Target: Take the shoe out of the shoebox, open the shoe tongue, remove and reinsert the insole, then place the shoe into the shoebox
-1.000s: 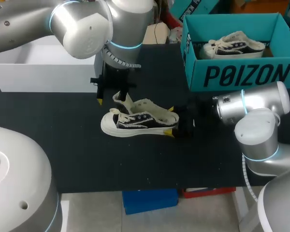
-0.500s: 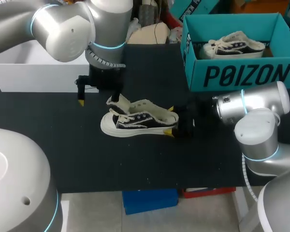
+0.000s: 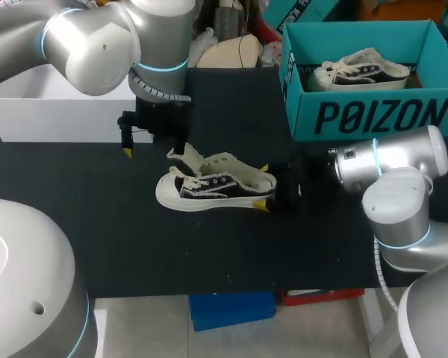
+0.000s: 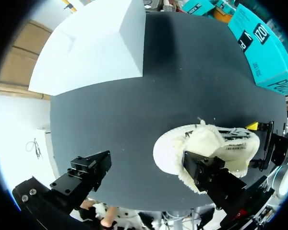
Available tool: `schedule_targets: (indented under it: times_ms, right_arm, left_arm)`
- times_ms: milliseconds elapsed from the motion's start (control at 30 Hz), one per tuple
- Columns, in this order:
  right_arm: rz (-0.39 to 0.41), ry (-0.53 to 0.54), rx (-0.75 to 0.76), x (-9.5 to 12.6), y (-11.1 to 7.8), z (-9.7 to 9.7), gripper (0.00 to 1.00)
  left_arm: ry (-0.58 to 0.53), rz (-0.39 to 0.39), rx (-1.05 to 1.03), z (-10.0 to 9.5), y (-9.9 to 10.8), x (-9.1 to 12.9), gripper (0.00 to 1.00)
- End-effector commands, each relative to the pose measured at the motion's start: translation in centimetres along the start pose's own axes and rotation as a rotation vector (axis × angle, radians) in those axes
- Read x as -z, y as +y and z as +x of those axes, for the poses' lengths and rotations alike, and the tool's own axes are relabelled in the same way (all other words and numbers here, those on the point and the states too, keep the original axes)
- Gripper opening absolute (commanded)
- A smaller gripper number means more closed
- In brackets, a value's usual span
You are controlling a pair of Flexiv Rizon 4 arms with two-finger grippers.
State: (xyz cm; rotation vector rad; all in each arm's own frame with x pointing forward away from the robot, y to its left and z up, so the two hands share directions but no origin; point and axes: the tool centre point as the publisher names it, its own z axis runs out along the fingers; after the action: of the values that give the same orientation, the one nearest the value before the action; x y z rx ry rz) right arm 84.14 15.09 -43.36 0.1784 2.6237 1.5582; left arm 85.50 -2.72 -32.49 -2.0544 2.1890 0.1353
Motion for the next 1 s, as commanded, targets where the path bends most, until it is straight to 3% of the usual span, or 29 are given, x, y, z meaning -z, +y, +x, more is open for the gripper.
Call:
schedule_targets:
  times_ms: [33,67,100,133,167,200,333,500,633,1000]
  right_arm:
    - [0.001,-0.001,-0.002,0.1,-0.1,0.0,0.00]
    - [0.001,-0.001,-0.002,0.1,-0.1,0.0,0.00]
    - [0.001,-0.001,-0.002,0.1,-0.1,0.0,0.00]
    - [0.001,-0.001,-0.002,0.1,-0.1,0.0,0.00]
    - [0.001,-0.001,-0.002,0.1,-0.1,0.0,0.00]
    - [0.001,-0.001,-0.002,0.1,-0.1,0.0,0.00]
    - [0.001,-0.001,-0.002,0.1,-0.1,0.0,0.00]
    - [0.001,-0.001,-0.002,0.1,-0.1,0.0,0.00]
    - [0.001,-0.001,-0.002,0.1,-0.1,0.0,0.00]
    - [0.001,-0.001,-0.002,0.1,-0.1,0.0,0.00]
  left_arm:
    - [0.023,0.075,-0.255,-0.6,1.3,3.1,1.00]
    - [0.067,0.061,-0.365,-0.4,1.4,3.7,1.00]
    - [0.086,0.055,-0.452,-0.3,1.5,4.4,0.83]
    - [0.098,0.044,-0.561,-0.1,1.5,4.8,0.45]
    - [0.132,0.006,-0.712,0.1,1.7,5.2,0.00]
    - [0.162,0.018,-0.816,0.3,1.9,5.5,0.00]
    - [0.340,-0.109,-1.317,1.1,2.4,6.7,0.00]
    - [0.464,-0.175,-1.437,3.7,1.1,7.8,0.00]
    - [0.507,-0.201,-1.554,3.7,1.1,7.8,0.00]
    - [0.507,-0.201,-1.554,3.7,1.1,7.8,0.00]
